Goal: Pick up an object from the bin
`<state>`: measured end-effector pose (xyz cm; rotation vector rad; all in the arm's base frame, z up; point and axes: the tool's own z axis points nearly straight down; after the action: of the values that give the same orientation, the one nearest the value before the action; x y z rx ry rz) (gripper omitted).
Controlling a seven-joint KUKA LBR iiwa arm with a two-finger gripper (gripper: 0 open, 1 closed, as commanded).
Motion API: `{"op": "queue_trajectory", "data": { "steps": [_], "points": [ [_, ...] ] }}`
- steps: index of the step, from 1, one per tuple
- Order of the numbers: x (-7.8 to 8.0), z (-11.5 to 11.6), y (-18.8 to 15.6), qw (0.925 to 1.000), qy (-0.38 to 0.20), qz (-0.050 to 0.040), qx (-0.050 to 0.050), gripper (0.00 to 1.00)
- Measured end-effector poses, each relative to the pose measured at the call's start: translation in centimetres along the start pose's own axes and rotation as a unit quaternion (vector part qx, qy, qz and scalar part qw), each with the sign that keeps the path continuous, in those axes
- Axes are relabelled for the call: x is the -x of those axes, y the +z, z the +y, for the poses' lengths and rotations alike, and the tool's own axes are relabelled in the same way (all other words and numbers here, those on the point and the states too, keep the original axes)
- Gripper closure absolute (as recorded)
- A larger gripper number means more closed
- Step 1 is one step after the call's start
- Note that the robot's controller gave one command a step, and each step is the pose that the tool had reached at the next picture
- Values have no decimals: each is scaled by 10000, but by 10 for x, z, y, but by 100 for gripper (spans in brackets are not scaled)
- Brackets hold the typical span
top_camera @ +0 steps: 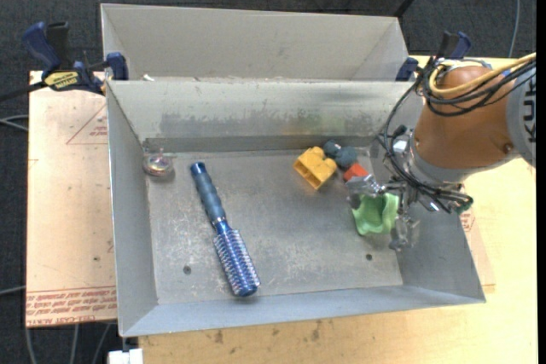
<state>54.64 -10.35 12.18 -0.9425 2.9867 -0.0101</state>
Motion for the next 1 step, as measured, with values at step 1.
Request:
{"op": "queue_trajectory", "data": {
  "steps": [1],
  "points": [
    [24,-49,55,9989,-472,8,58,0]
  ]
}}
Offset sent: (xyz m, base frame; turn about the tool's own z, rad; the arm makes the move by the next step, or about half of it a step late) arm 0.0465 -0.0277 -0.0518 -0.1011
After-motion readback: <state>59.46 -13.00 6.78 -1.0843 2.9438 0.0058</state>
